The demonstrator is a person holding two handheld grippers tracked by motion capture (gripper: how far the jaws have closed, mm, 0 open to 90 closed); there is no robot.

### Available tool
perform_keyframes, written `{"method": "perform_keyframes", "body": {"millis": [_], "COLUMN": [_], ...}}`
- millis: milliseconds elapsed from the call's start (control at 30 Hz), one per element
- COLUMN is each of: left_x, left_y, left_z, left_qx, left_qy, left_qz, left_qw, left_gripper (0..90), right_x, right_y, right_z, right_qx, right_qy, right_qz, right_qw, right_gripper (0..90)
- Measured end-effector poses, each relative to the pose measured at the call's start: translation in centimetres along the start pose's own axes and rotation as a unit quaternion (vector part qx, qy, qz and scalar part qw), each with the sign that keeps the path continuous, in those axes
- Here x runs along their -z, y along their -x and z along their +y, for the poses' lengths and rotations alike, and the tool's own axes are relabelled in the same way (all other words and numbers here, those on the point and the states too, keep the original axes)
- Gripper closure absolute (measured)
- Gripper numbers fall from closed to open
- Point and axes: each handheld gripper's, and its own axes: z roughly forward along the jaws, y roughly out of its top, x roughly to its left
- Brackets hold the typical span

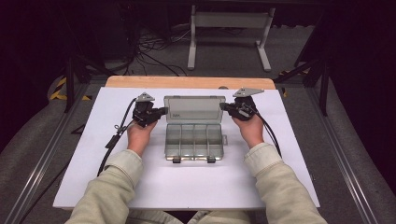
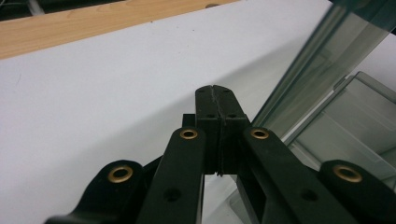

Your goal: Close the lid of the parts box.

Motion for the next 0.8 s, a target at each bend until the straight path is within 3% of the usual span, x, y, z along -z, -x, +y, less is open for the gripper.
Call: {"method": "perform_keyframes", "body": {"millis": [100,800], "left_x": [0.5,3.5], "left_y": [0.0,1.9], "left_z": [0.0,-0.3], "left_qx": [-0.003,-0.023], "left_qy": [0.001,0.022], "left_qz": [-0.004,-0.030], "left_qw": [1.0000,0.9991], "left_gripper": [89.9,89.8], "right_x": [0.4,4.2], "right_y": [-0.4,-2.3], "right_z": [0.1,-0.4], "right_qx": [0.009,0.010], "right_qy": [0.000,0.035], "right_qz": [0.003,0.041], "right_qw": [1.0000,0.9985], "right_gripper": [90.0,90.0]}}
